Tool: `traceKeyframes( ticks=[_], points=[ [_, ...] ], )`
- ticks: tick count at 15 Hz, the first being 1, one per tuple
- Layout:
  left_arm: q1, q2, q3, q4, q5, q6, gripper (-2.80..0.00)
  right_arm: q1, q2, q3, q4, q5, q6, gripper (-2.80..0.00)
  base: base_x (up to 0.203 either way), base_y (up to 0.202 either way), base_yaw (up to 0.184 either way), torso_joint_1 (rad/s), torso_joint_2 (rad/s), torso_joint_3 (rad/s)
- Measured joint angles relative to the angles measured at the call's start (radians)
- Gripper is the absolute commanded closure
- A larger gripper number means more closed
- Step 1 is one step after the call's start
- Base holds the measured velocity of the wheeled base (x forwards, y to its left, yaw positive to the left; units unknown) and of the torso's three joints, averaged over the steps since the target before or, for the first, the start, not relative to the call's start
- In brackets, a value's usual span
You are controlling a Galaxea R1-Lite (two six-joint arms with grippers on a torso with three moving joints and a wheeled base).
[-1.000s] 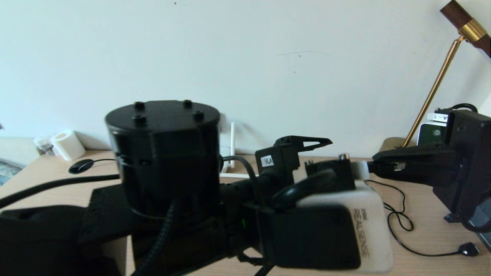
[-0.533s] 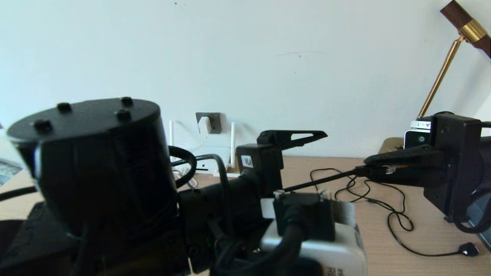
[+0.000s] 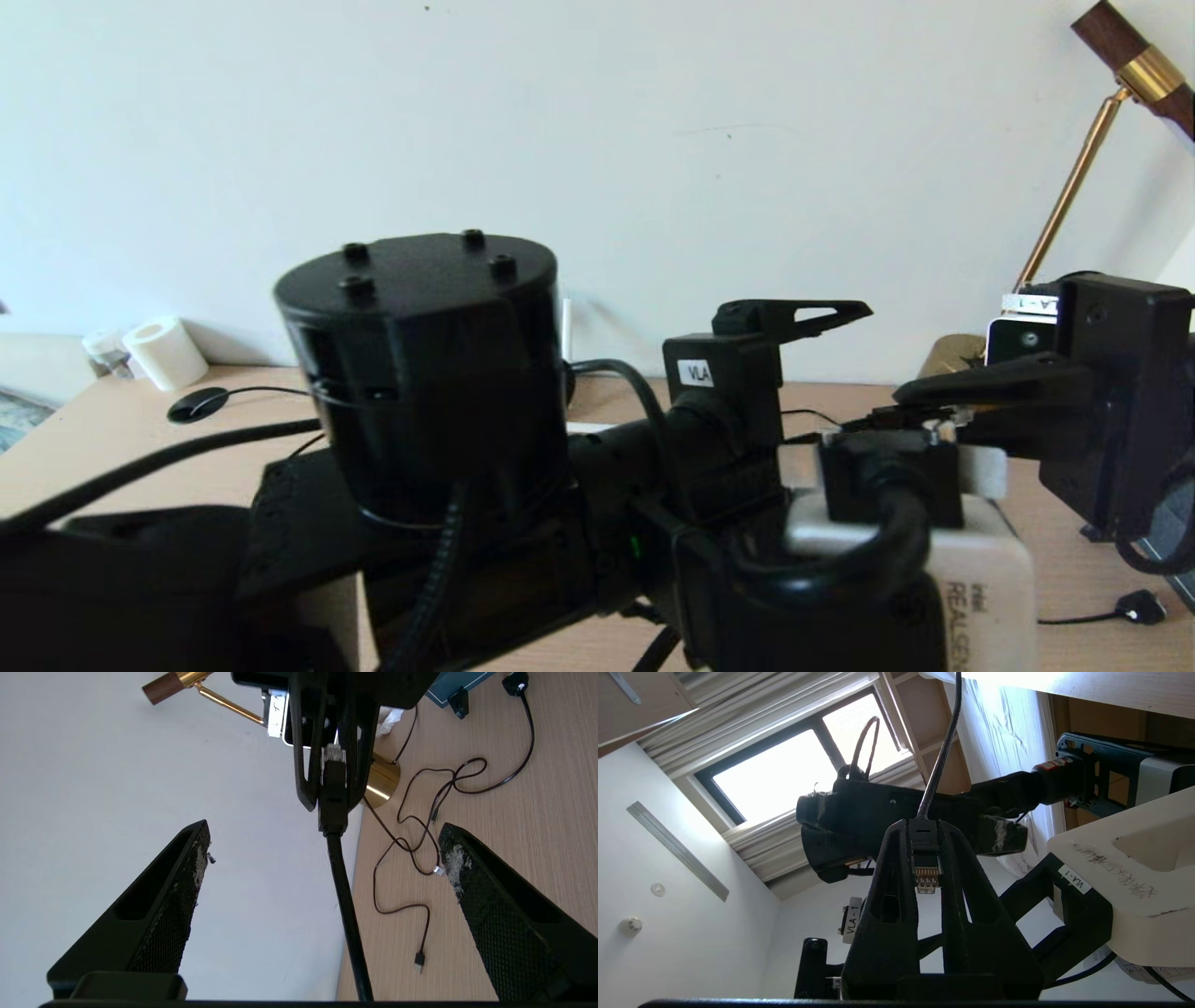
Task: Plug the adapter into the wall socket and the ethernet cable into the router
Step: Hand it to the other hand
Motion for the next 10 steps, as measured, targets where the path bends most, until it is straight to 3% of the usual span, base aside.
traceKeyframes(
  ticks=[4, 10],
  points=[
    [0.0, 0.025, -0.016, -0.018, -0.001, 0.005, -2.8, 0.0, -0.007, 0.004, 0.0, 0.001, 0.001, 0.0, 0.0, 0.0, 0.0, 0.0, 0.0, 0.0],
    [-0.001, 0.024, -0.021, -0.022, -0.058, 0.004, -2.8, 0.0, -0.007, 0.009, -0.001, 0.001, 0.001, 0.0, 0.0, 0.0, 0.0, 0.0, 0.0, 0.0]
  ],
)
